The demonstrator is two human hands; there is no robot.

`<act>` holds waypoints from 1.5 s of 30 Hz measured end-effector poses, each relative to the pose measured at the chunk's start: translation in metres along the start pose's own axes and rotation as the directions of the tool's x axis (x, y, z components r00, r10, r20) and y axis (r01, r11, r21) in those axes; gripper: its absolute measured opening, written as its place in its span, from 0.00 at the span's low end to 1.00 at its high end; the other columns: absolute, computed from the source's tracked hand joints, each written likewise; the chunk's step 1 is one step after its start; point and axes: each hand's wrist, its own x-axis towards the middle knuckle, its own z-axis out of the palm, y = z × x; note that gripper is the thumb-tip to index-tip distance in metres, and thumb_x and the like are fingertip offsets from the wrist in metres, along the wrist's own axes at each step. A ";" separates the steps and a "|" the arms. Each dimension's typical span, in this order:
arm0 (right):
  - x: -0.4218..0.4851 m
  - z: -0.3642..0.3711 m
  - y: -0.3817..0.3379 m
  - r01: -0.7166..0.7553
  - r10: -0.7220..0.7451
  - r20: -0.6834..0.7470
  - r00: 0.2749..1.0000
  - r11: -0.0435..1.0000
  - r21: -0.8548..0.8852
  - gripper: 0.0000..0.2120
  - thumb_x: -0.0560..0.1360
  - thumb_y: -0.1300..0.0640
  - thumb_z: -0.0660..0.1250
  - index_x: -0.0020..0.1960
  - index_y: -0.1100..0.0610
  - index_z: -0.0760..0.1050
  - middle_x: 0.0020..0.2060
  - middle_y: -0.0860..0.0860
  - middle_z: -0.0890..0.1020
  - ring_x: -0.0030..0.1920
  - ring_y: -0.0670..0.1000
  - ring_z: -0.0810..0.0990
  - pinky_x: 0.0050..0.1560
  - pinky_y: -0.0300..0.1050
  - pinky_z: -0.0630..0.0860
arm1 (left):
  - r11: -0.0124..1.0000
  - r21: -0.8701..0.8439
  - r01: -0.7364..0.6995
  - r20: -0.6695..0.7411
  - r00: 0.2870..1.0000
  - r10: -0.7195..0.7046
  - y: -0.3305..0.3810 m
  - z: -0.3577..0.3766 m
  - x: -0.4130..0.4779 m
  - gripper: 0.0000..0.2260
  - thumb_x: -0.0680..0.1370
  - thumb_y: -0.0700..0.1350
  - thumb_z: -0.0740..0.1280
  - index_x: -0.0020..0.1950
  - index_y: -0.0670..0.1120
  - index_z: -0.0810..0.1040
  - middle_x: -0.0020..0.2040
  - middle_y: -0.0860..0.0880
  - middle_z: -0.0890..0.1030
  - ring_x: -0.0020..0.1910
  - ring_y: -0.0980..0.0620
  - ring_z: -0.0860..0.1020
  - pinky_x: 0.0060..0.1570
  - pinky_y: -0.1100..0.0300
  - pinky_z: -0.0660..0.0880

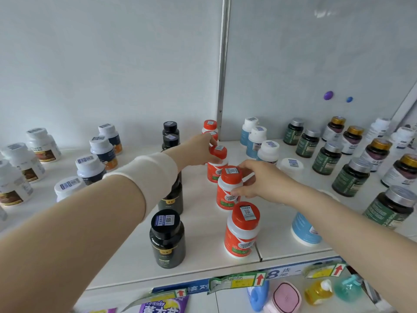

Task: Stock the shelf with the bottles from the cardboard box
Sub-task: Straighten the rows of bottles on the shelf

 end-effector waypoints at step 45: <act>0.004 -0.048 -0.055 0.142 -0.174 -0.077 0.982 0.941 -0.308 0.26 0.72 0.51 0.70 0.67 0.58 0.68 0.64 0.53 0.75 0.61 0.52 0.75 0.56 0.42 0.69 | 0.953 0.301 0.023 -0.141 0.990 0.020 0.003 -0.071 -0.023 0.20 0.74 0.46 0.70 0.65 0.45 0.72 0.61 0.48 0.77 0.59 0.47 0.75 0.57 0.56 0.70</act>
